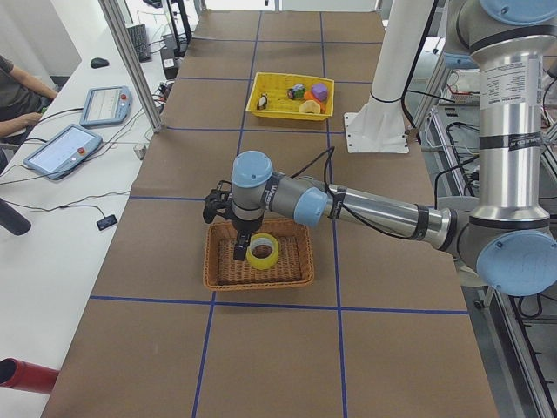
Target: Move tape to another basket
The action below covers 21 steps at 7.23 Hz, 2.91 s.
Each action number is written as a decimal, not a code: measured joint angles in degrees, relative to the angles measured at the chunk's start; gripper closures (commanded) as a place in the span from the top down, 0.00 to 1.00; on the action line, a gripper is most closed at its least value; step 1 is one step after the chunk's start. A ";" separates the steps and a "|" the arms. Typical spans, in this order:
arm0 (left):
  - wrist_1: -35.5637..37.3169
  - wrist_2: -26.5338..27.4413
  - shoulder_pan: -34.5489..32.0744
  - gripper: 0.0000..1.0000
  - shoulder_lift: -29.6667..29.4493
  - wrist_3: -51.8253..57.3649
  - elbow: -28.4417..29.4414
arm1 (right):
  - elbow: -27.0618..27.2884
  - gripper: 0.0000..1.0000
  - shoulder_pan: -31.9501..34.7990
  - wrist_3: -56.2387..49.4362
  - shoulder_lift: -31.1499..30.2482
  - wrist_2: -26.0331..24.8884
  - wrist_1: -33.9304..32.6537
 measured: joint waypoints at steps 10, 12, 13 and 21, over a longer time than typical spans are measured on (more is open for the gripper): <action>-0.72 -0.93 -0.24 0.98 -1.62 -1.06 2.53 | -1.89 1.00 -0.33 -0.51 1.41 -0.58 -3.07; -0.77 -0.98 -0.15 0.98 -1.90 -0.79 2.60 | -0.51 1.00 -0.29 -0.50 1.04 -0.53 -3.03; -0.81 -0.98 -0.11 0.98 -2.03 -0.77 2.63 | -0.11 1.00 -0.24 -0.53 0.84 -0.54 -2.99; -0.67 -2.00 -0.03 0.98 -1.51 -0.69 1.23 | 4.23 1.00 -0.80 -0.60 -0.57 -0.59 -2.98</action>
